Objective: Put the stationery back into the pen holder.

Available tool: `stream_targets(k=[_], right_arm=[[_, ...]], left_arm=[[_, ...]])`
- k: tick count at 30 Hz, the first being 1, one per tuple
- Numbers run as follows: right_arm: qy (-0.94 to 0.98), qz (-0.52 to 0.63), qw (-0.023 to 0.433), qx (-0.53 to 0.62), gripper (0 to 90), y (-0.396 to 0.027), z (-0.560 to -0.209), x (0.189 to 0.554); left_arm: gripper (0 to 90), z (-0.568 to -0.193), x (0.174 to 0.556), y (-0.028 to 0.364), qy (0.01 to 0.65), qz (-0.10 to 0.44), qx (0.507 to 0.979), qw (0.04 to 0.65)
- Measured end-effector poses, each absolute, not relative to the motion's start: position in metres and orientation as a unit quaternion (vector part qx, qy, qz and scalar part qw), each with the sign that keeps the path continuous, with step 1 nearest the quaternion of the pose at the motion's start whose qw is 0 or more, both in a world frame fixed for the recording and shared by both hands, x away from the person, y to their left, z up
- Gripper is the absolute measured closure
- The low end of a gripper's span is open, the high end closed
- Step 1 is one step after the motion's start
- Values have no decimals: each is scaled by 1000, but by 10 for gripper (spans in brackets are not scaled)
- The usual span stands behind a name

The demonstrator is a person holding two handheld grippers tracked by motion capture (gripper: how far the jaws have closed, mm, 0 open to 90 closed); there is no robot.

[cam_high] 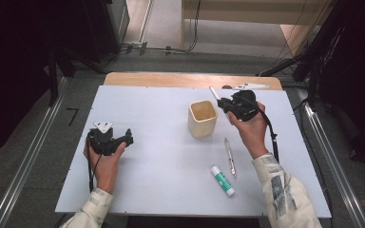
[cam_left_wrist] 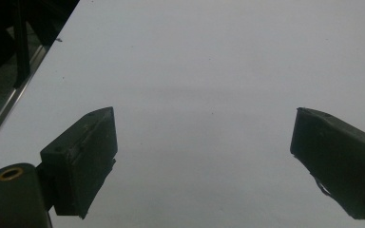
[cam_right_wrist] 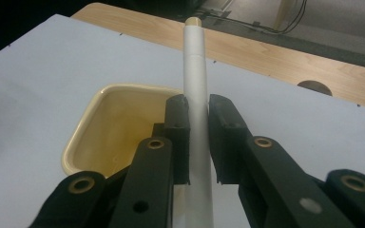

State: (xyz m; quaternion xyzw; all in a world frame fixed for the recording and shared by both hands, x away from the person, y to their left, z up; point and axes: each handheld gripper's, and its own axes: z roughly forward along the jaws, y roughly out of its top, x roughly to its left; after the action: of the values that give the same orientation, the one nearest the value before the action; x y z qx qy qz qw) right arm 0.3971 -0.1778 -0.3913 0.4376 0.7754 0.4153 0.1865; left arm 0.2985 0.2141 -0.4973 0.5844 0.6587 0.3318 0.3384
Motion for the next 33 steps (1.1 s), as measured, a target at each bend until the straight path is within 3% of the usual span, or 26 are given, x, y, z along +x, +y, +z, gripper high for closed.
stream_targets(k=[33], right_arm=[[797, 401, 170, 419, 768, -127, -391, 425]], left_arm=[[94, -497, 298, 218, 659, 331, 584, 339]])
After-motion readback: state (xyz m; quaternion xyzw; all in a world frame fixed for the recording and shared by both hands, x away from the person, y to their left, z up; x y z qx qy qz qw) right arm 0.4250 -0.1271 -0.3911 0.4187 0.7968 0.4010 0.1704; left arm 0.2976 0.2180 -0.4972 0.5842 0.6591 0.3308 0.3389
